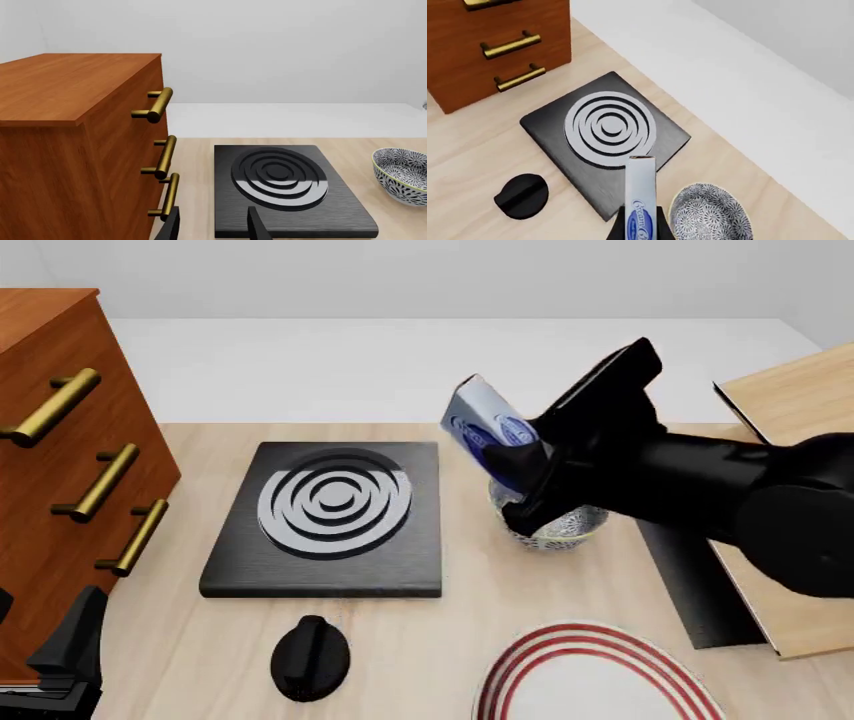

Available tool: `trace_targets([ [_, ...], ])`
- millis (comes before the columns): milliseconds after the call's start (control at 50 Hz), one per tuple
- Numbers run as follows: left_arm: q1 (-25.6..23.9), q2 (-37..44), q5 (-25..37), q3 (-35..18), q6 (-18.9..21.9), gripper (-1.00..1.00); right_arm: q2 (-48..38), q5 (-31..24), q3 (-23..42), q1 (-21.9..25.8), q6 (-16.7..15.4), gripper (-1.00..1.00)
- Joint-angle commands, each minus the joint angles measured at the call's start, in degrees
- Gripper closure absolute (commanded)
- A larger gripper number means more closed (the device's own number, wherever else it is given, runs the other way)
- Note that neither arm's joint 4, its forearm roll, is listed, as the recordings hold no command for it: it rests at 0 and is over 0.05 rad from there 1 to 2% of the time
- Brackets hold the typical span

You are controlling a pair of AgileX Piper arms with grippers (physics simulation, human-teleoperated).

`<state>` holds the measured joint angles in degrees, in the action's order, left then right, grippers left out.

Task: Pick up the cream cheese and put it in the bowl.

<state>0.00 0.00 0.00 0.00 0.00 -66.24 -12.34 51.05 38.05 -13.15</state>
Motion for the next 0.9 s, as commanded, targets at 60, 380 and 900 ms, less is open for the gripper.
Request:
trace_targets([
  [60, 0.0, 0.0, 0.0, 0.0, 0.0, -1.00, -4.4, 4.8, 1.8, -7.0, 1.0, 1.00],
  [380, 0.0, 0.0, 0.0, 0.0, 0.0, -1.00, -10.6, 9.4, 3.1, -13.5, 1.3, 1.00],
  [900, 0.0, 0.0, 0.0, 0.0, 0.0, -1.00, -20.5, 15.2, 6.2, -20.8, 1.5, 1.00],
])
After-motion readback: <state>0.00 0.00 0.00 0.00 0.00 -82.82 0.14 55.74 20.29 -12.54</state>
